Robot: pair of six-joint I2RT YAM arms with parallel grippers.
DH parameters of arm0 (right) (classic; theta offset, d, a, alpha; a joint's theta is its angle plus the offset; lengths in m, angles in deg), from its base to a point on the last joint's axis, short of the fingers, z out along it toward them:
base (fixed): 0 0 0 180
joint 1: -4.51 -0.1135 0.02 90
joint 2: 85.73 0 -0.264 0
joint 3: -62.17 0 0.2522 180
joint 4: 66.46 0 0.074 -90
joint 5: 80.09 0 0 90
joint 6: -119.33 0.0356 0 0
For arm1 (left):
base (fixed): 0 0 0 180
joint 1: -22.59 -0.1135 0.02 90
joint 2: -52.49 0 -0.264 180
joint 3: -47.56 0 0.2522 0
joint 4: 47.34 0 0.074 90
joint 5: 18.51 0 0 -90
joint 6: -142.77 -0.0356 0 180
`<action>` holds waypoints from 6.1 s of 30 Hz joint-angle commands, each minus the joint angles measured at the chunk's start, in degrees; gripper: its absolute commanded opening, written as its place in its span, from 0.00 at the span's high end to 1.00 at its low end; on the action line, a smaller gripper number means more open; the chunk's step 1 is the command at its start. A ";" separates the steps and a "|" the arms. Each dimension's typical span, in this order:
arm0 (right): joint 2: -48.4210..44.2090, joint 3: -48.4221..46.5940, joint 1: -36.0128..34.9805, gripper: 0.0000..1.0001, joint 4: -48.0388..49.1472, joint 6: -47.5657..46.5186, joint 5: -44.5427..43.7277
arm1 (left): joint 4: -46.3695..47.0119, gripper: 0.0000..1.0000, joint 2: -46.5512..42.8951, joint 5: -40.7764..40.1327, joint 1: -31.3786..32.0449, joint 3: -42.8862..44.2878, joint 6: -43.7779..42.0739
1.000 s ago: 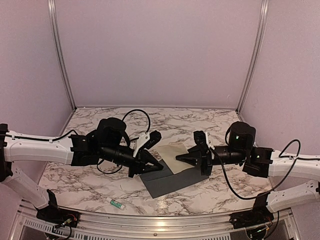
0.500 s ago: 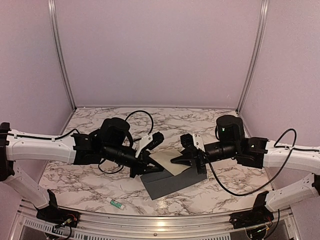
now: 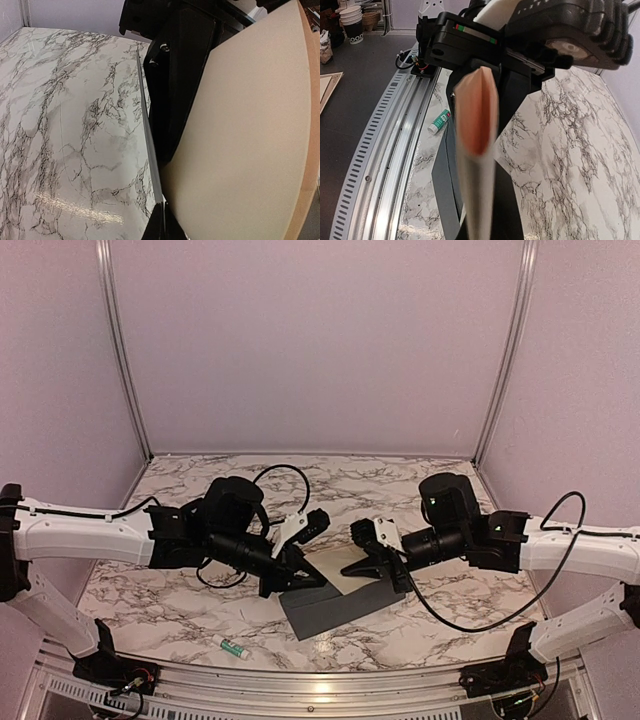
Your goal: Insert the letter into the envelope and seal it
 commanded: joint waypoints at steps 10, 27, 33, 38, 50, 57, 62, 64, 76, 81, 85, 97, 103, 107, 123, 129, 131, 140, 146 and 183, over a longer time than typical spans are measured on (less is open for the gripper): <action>-2.83 -1.96 -0.38 1.00 -4.25 0.51 -8.42 | -5.55 1.00 -4.41 -3.37 0.37 0.24 -0.11; 0.36 -2.14 -3.27 1.00 -0.11 -8.95 -12.84 | -5.36 1.00 -2.08 -1.47 0.64 1.40 0.13; -1.80 -2.13 -3.55 1.00 -1.87 -11.33 -14.99 | -5.38 1.00 -1.69 -0.97 0.64 1.49 0.07; 2.41 -5.22 -5.34 1.00 -8.22 -9.05 -24.81 | -5.33 1.00 -1.81 -1.20 0.72 1.32 0.08; 3.57 -6.56 -6.88 1.00 -13.10 -6.85 -36.10 | -5.87 1.00 -3.10 -3.61 0.68 1.05 0.07; -5.14 -0.70 -9.56 1.00 -5.49 -8.01 -39.49 | -6.36 1.00 -1.93 -5.83 0.73 2.01 0.09; -8.90 1.33 -10.31 1.00 -2.82 -9.38 -37.96 | -7.00 1.00 -1.96 -10.22 0.73 2.56 1.79; -9.18 1.21 -10.35 1.00 -2.51 -9.37 -37.32 | -8.17 1.00 -1.60 -12.09 0.73 3.41 1.49; -7.32 1.00 -12.86 1.00 -1.86 -10.45 -39.85 | -14.98 1.00 2.03 -19.12 0.73 10.20 -1.93; -5.16 -0.20 -12.86 1.00 -4.26 -10.35 -43.82 | -16.21 1.00 0.65 -17.93 0.73 10.38 -3.00; -3.99 -1.28 -12.86 1.00 -6.16 -9.98 -44.10 | -16.19 1.00 -0.13 -16.72 0.73 9.80 -3.03; 0.51 -3.19 -12.82 1.00 -9.63 -9.25 -47.59 | -16.10 1.00 -0.29 -15.20 0.82 9.30 -3.50; 1.93 -5.17 -12.86 1.00 -10.73 -12.67 -46.59 | -16.04 1.00 0.15 -14.47 0.82 9.46 -3.87; 3.83 -5.53 -12.86 1.00 -11.41 -14.50 -46.57 | -15.63 1.00 -0.03 -13.99 0.80 9.14 -3.88; 12.28 -11.82 -12.85 1.00 -15.95 -15.24 -47.13 | -15.55 1.00 0.25 -13.19 0.99 9.48 -3.54; 15.13 -13.47 -12.86 0.94 -16.70 -14.40 -46.83 | -15.58 1.00 0.44 -13.52 1.03 9.49 -3.44; 15.46 -13.57 -12.86 0.90 -16.65 -13.84 -46.91 | -15.51 1.00 0.57 -13.66 1.00 9.49 -3.32; 10.12 -13.13 -12.86 0.44 -15.27 -12.09 -45.96 | -14.98 1.00 1.30 -17.33 0.91 9.75 -2.90; 1.44 -7.79 -12.84 0.20 -10.38 -12.33 -45.58 | -14.38 1.00 1.10 -16.98 0.17 9.91 -2.42; -4.38 5.24 -9.51 0.61 8.79 -15.54 -29.87 | -12.82 1.00 1.82 -6.88 -0.99 9.58 -3.21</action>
